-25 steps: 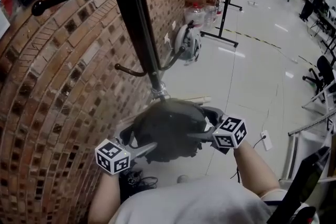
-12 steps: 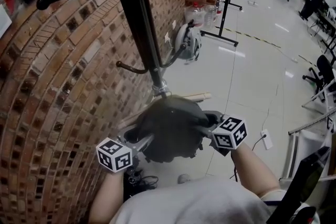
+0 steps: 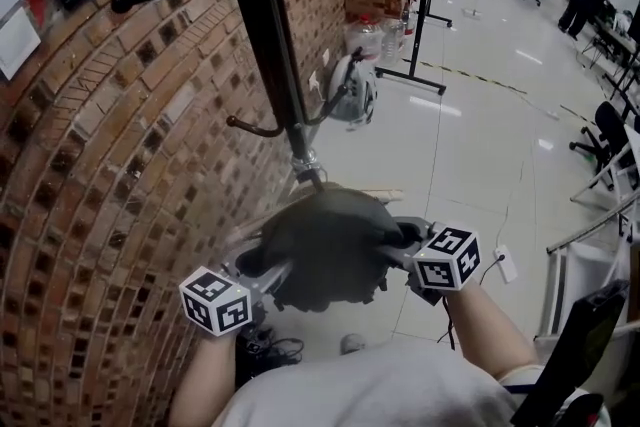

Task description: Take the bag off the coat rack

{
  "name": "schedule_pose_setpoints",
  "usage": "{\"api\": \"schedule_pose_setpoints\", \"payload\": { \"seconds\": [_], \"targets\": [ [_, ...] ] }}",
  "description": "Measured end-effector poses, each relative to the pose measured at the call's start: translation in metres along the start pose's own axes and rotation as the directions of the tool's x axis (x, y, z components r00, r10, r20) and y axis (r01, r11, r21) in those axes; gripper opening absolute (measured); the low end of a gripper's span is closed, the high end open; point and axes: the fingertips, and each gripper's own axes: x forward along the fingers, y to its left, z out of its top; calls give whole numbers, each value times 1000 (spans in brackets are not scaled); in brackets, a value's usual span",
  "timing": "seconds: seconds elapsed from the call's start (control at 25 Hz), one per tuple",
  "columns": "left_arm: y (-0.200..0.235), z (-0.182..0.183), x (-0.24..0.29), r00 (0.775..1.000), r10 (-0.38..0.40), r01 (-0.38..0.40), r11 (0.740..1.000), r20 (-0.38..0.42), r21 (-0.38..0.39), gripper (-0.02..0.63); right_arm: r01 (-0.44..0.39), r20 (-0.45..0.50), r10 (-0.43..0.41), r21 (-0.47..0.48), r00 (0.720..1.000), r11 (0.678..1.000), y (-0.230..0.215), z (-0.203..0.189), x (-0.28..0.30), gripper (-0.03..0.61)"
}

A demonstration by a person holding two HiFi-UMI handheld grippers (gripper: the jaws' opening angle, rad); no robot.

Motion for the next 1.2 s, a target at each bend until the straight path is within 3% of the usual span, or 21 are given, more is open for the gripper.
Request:
{"api": "schedule_pose_setpoints", "payload": {
  "seconds": [0.36, 0.64, 0.84, 1.2],
  "targets": [
    [-63, -59, -52, 998, -67, 67, 998, -10, 7, 167, 27, 11, -28, 24, 1000, 999, 79, -62, -42, 147],
    [-128, -121, -150, 995, -95, 95, 995, -4, 31, 167, 60, 25, -61, 25, 998, 998, 201, -119, -74, 147],
    [-182, -143, -233, 994, -102, 104, 989, -31, 103, 166, 65, 76, -70, 67, 995, 996, 300, -147, -102, 149],
    [-267, -199, -339, 985, -151, 158, 983, -79, 92, 167, 77, 70, -87, 129, 994, 989, 434, -203, -150, 149]
  ]
}}
